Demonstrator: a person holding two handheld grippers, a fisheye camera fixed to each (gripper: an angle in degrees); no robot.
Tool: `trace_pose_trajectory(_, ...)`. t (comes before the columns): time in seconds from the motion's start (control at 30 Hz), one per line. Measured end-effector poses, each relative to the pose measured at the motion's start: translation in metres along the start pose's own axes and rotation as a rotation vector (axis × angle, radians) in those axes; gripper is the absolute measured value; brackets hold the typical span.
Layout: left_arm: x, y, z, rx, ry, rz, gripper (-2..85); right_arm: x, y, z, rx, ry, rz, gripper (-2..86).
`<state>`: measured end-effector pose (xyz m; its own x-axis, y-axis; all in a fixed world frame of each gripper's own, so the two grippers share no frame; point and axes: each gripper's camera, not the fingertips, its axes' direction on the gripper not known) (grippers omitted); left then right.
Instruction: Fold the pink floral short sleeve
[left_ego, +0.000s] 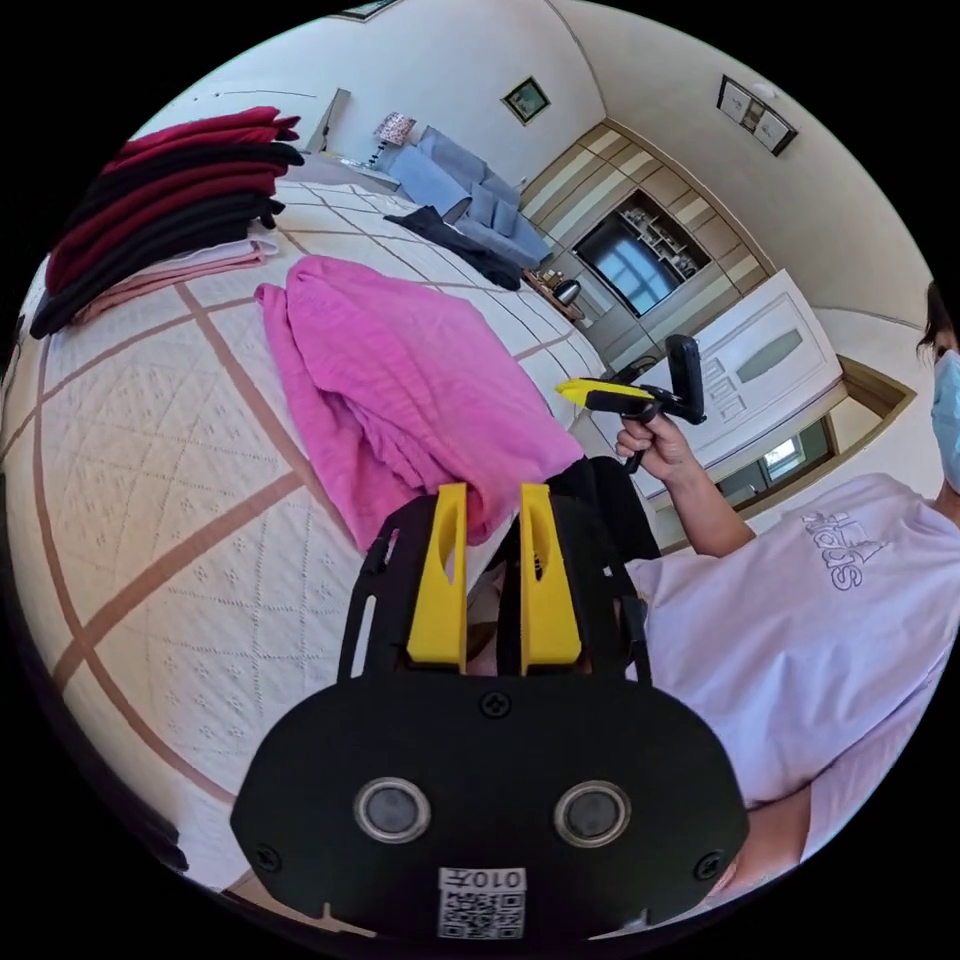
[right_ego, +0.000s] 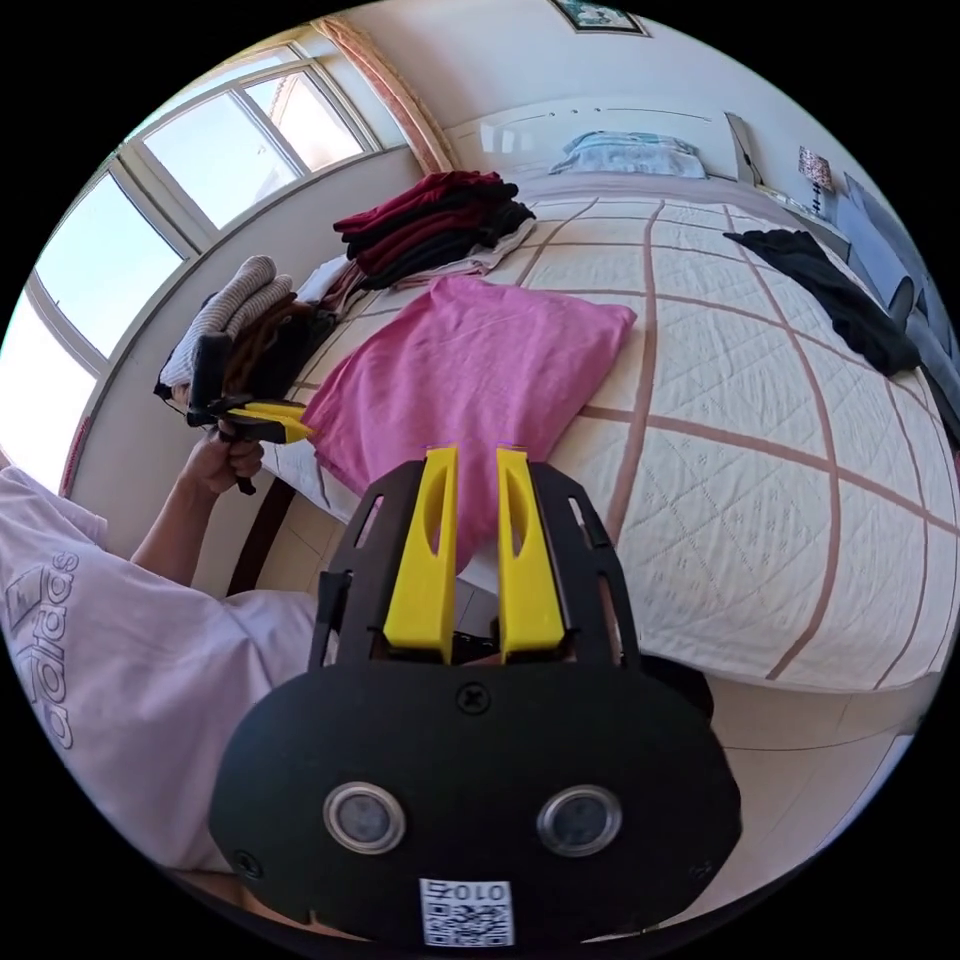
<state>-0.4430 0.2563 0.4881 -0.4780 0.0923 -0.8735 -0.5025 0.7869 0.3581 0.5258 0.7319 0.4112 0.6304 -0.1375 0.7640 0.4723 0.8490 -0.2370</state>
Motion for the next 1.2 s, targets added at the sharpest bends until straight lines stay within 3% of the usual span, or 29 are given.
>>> trace_pose_trajectory(0.17,0.022,0.008,-0.019,0.057,0.059,0.045,1.6,-0.016,0.002,0.023,-0.076,0.083,-0.062,4.0)
trace_pose_trajectory(0.33,0.021,0.027,0.004,-0.12,-0.012,-0.016,1.3,-0.012,0.008,0.045,-0.104,0.087,-0.068,3.2)
trace_pose_trajectory(0.43,0.014,0.042,0.012,-0.036,0.03,-0.084,1.7,-0.006,0.009,0.043,-0.12,0.066,-0.066,3.4)
trace_pose_trajectory(0.57,0.033,0.05,-0.019,0.077,-0.127,-0.133,2.0,0.003,0.007,0.023,-0.092,0.119,-0.044,4.8)
trace_pose_trajectory(0.67,0.065,0.035,-0.035,0.139,-0.281,-0.048,2.0,0.012,-0.015,0.002,0.03,0.146,-0.056,6.3)
trace_pose_trajectory(0.83,0.091,-0.005,0.03,-0.044,-0.161,0.137,1.8,0.032,-0.084,0.011,0.026,0.145,-0.095,7.5)
trace_pose_trajectory(0.93,0.088,-0.003,0.065,-0.109,-0.254,0.112,0.8,0.059,-0.1,0.036,-0.055,0.141,-0.056,7.5)
trace_pose_trajectory(1.0,0.072,0.009,0.072,-0.052,-0.253,0.061,0.4,0.081,-0.101,0.057,-0.16,0.161,-0.041,7.3)
trace_pose_trajectory(1.1,0.057,0.023,0.065,0.031,-0.124,-0.021,0.8,0.108,-0.094,0.042,-0.105,0.127,0.03,8.2)
trace_pose_trajectory(1.2,0.068,0.038,0.043,0.099,-0.184,-0.003,2.4,0.117,-0.076,0.016,-0.068,0.174,0.01,9.2)
